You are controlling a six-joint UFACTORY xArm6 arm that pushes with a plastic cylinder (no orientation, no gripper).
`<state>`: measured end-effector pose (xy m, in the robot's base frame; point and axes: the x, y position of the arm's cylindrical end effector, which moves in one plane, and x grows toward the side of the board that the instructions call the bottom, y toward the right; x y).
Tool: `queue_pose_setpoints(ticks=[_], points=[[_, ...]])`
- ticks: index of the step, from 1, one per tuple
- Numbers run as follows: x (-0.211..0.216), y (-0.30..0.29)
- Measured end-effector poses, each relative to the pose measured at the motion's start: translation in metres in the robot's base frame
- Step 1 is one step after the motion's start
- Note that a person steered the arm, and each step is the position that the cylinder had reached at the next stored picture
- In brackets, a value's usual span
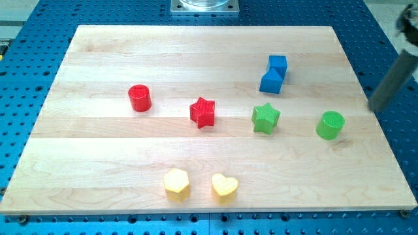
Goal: Put the triangle on the left side of the hexagon
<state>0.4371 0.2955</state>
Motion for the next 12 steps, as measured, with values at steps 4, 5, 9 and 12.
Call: queue_pose_setpoints(ticks=[4,5,9,12], points=[[-0.058,-0.149],[-0.058,-0.150],[-0.037,-0.260],[0.004,-0.363]])
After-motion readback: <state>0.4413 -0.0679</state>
